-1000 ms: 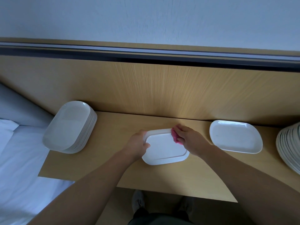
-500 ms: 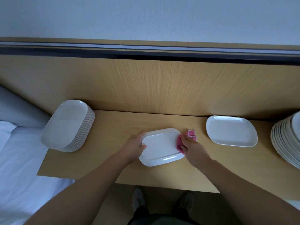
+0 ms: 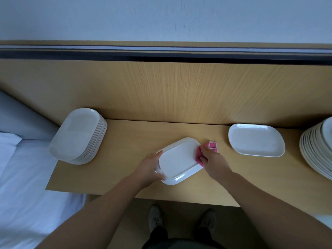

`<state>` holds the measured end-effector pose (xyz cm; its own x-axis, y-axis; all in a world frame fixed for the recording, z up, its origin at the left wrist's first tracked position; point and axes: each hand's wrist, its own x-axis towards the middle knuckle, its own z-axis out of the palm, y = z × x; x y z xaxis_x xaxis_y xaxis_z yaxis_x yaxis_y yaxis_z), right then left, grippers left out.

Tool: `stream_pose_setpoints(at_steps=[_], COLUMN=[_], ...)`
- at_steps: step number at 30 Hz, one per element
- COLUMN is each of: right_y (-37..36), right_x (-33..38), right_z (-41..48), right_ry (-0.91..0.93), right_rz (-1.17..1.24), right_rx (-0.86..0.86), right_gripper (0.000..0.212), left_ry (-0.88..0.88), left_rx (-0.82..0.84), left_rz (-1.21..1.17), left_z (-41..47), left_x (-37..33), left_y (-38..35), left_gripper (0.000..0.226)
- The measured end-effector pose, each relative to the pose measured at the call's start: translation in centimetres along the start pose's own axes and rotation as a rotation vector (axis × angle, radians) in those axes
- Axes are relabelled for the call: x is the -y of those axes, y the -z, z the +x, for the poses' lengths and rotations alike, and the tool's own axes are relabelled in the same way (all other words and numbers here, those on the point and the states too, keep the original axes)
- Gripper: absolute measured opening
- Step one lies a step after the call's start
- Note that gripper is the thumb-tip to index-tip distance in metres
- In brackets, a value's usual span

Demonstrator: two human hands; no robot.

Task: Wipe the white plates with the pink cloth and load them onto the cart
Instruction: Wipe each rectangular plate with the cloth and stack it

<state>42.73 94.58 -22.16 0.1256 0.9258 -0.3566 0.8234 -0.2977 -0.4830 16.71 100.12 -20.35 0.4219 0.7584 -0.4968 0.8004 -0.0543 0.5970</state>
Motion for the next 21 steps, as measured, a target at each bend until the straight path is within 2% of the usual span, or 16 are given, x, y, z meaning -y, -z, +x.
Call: stream_pose_setpoints(at_steps=[3, 7, 9, 12, 16, 19, 21], right_y=[-0.8, -1.3, -1.6, -2.5, -4.1, -5.0, -4.7], right_x=[0.4, 0.9, 1.3, 2.3, 4.2, 4.9, 4.6], right_z=[-1.0, -1.6, -1.9, -2.5, -3.9, -5.2, -5.5], right_ry=[-0.071, -0.120, -0.122, -0.088, -0.046, 0.047, 0.111], right_rz=[0.092, 0.078, 0.125, 0.258, 0.261, 0.225, 0.167], right_rx=[-0.019, -0.039, -0.070, -0.092, -0.052, 0.024, -0.003], right_gripper=[0.031, 0.038, 0.034, 0.025, 0.042, 0.047, 0.045], left_ry=[0.027, 0.073, 0.092, 0.097, 0.100, 0.093, 0.096], left_rx=[-0.020, -0.067, -0.087, -0.152, -0.216, -0.229, -0.224], left_rz=[-0.019, -0.070, -0.110, -0.151, -0.156, -0.156, -0.149], left_z=[-0.5, -1.1, -1.3, -1.1, -0.7, -0.6, -0.4], left_x=[0.1, -0.3, -0.8, -1.7, -2.9, -3.3, -3.1], left_y=[-0.7, -1.7, -2.1, -2.5, -2.5, -2.2, -2.2], left_gripper=[0.100, 0.102, 0.104, 0.097, 0.073, 0.073, 0.071])
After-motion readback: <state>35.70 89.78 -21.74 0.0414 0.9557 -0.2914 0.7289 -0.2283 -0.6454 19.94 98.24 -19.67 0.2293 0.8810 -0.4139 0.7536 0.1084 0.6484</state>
